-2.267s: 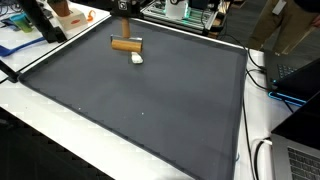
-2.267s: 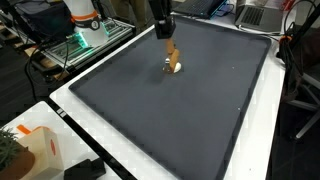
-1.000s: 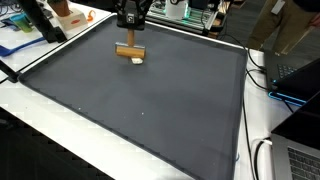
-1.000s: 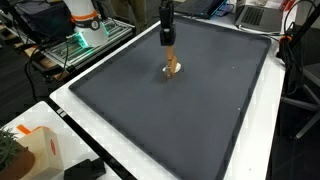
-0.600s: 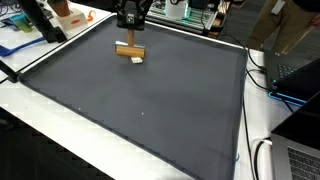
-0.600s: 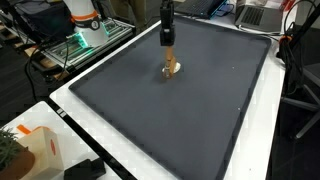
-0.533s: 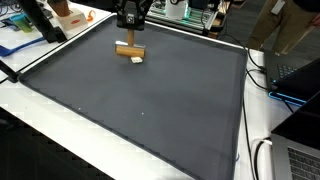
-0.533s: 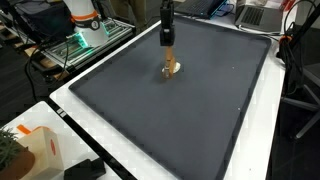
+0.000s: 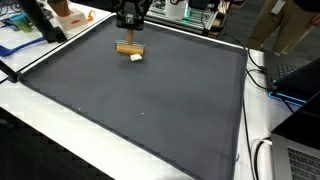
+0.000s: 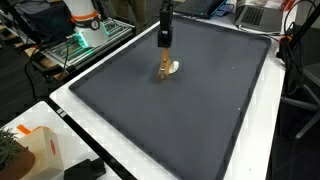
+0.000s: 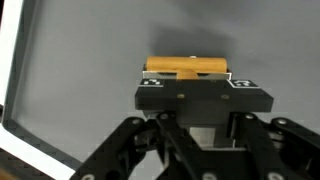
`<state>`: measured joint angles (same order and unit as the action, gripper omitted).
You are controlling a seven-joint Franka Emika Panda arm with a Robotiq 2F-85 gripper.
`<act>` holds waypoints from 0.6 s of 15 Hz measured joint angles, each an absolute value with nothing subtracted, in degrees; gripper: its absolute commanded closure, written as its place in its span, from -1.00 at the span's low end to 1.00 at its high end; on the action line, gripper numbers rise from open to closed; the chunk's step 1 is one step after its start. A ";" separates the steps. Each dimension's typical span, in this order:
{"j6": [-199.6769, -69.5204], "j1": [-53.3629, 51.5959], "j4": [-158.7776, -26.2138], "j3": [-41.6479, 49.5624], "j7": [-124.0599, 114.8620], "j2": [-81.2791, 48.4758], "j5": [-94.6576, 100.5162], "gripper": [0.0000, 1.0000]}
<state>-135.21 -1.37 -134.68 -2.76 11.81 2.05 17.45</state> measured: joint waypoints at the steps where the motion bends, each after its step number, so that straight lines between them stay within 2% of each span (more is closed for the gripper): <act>1: -134.35 -1.34 -134.61 -2.71 11.79 1.85 17.70 0.56; 9: -131.54 -0.24 -133.74 -0.66 14.96 2.19 13.24 0.56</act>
<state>-131.54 -0.24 -133.74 -0.66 14.96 2.19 13.24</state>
